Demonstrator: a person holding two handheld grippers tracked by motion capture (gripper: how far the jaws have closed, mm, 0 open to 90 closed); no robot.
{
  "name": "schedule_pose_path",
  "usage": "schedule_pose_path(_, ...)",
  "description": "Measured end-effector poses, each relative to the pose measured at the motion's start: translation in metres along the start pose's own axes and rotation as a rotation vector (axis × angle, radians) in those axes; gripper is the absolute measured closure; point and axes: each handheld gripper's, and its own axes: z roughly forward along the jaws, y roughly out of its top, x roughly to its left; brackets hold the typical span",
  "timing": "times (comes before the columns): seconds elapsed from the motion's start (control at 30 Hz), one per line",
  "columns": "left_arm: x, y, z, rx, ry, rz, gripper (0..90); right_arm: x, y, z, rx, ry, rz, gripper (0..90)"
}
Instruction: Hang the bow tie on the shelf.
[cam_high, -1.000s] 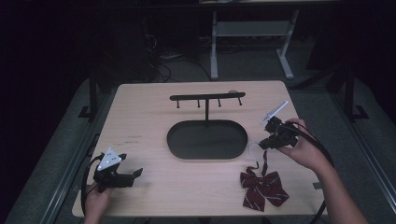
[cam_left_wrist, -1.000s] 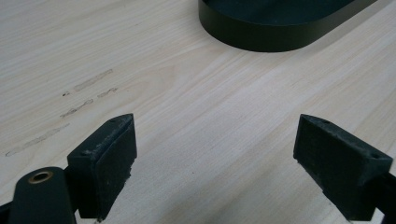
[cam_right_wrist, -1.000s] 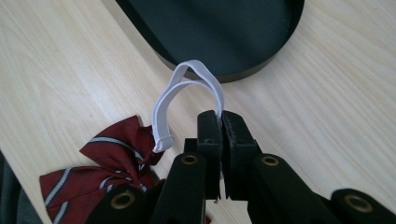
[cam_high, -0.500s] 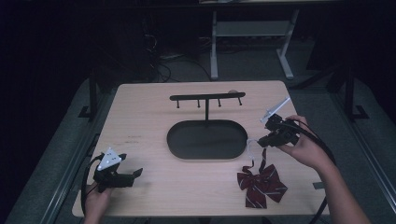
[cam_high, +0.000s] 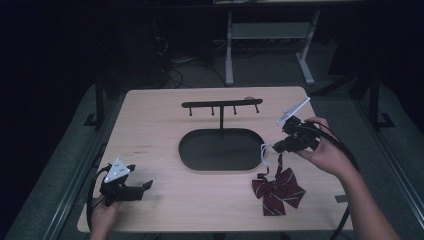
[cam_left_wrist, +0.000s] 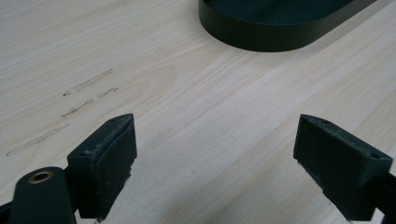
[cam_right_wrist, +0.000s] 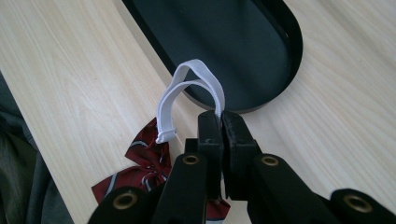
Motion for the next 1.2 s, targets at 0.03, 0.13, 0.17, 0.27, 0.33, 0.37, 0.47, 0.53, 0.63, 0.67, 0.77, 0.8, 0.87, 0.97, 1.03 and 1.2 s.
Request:
schedule_pose_path(0.03,0.000,0.000,0.000,-0.002,0.000,-0.001,13.1,0.000,0.001,-0.001,-0.002,0.001,-0.002,87.1)
schedule_pose_path(0.13,0.000,0.000,0.000,-0.002,0.000,-0.003,13.1,0.002,0.005,-0.004,-0.007,-0.002,-0.011,87.1)
schedule_pose_path(0.17,0.000,0.000,0.000,-0.002,0.000,-0.003,13.1,0.002,0.005,-0.004,-0.007,-0.002,-0.011,87.1)
schedule_pose_path(0.27,0.000,0.000,0.000,-0.005,0.001,-0.004,13.1,0.003,0.010,-0.009,-0.013,-0.009,-0.023,87.1)
schedule_pose_path(0.33,0.001,0.000,-0.001,0.002,0.002,0.009,13.1,0.004,0.012,-0.011,-0.017,-0.010,-0.023,87.1)
schedule_pose_path(0.37,0.001,0.000,-0.001,0.002,0.002,0.009,13.1,0.004,0.013,-0.012,-0.019,-0.011,-0.027,87.1)
schedule_pose_path(0.47,0.000,0.000,-0.001,0.000,0.002,0.010,13.1,0.004,0.016,-0.014,-0.019,-0.015,-0.029,87.1)
schedule_pose_path(0.53,0.001,0.000,-0.001,0.000,0.002,0.011,13.1,0.004,0.017,-0.014,-0.018,-0.015,-0.030,87.1)
schedule_pose_path(0.63,0.001,0.000,-0.001,0.001,0.002,0.010,13.1,0.004,0.020,-0.016,-0.020,-0.013,-0.035,87.1)
schedule_pose_path(0.67,0.001,0.000,-0.001,0.002,0.002,0.012,13.1,0.004,0.021,-0.016,-0.019,-0.015,-0.038,87.1)
schedule_pose_path(0.77,0.001,0.000,-0.001,0.001,0.003,0.008,13.1,0.004,0.024,-0.017,-0.017,-0.010,-0.037,87.1)
schedule_pose_path(0.8,0.001,0.000,-0.001,0.001,0.003,0.008,13.1,0.004,0.025,-0.018,-0.018,-0.010,-0.039,87.1)
schedule_pose_path(0.87,0.001,0.000,-0.001,0.000,0.003,0.008,13.1,0.003,0.027,-0.019,-0.016,-0.010,-0.038,87.1)
schedule_pose_path(0.97,0.001,0.000,-0.001,-0.002,0.004,0.006,13.1,0.003,0.030,-0.021,-0.020,-0.009,-0.042,87.1)
schedule_pose_path(1.03,0.001,0.000,-0.001,-0.004,0.003,0.004,13.1,0.003,0.032,-0.023,-0.024,-0.007,-0.042,87.1)
schedule_pose_path(1.2,0.001,0.000,-0.001,-0.003,0.003,0.005,13.1,0.003,0.035,-0.026,-0.025,-0.006,-0.047,87.1)
